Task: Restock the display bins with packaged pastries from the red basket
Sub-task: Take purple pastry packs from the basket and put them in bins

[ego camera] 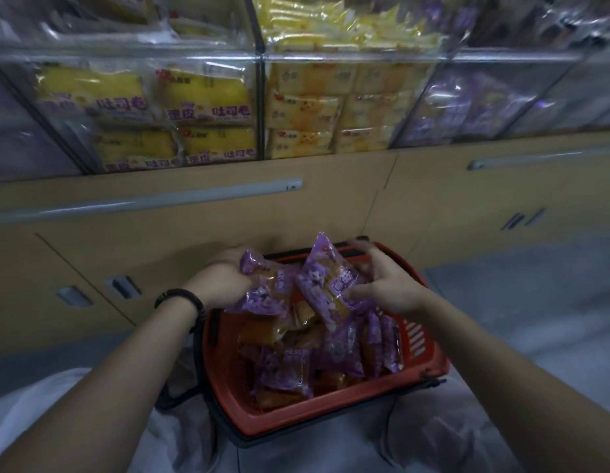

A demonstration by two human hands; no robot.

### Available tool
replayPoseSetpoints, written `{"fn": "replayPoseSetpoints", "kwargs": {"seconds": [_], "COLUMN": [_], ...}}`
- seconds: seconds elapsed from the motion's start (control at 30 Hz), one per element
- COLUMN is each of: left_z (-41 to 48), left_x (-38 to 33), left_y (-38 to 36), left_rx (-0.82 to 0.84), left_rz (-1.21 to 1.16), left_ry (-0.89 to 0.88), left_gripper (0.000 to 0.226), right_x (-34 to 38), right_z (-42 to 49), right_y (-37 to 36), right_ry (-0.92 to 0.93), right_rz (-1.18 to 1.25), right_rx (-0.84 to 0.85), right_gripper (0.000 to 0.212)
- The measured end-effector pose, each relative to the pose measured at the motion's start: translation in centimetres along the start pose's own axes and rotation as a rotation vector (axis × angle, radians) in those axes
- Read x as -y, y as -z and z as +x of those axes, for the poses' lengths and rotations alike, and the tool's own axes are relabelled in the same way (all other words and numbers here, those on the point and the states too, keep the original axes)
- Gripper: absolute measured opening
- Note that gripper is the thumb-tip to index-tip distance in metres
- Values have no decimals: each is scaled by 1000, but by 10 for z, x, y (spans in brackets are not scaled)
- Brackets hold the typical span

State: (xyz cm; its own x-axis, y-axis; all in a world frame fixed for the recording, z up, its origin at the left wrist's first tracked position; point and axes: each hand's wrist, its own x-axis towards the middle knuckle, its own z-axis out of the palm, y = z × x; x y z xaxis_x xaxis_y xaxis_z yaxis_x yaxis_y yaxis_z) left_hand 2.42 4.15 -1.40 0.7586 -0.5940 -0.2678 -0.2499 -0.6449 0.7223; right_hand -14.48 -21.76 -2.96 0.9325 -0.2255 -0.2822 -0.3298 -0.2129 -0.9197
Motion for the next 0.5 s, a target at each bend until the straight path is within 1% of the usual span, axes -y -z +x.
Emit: {"fn": "replayPoseSetpoints", "kwargs": {"seconds": [0.1, 0.17, 0.23, 0.3, 0.4, 0.5], "left_z": [-13, -23, -32, -38, -42, -48], "left_x": [-14, -29, -47, -75, -124, -177], "left_y": [0, 3, 10, 16, 29, 52], "left_rx": [79, 102, 98, 67, 26, -28], "left_rz": [-208, -322, -434, -503, -519, -450], "left_ry": [-42, -84, -140, -177, -272, -410], "left_gripper": [29, 28, 29, 30, 27, 27], "right_x": [17, 32, 52, 76, 114, 151], "right_z": [-24, -44, -61, -75, -89, -100], "right_y": [13, 26, 37, 51, 76, 110], "right_ry": [65, 115, 165, 244, 367, 462], "right_rz": [-66, -56, -19, -39, -171, -227], "right_rx": [6, -12, -76, -169, -271, -359], "right_gripper": [72, 62, 53, 45, 38, 49]}}
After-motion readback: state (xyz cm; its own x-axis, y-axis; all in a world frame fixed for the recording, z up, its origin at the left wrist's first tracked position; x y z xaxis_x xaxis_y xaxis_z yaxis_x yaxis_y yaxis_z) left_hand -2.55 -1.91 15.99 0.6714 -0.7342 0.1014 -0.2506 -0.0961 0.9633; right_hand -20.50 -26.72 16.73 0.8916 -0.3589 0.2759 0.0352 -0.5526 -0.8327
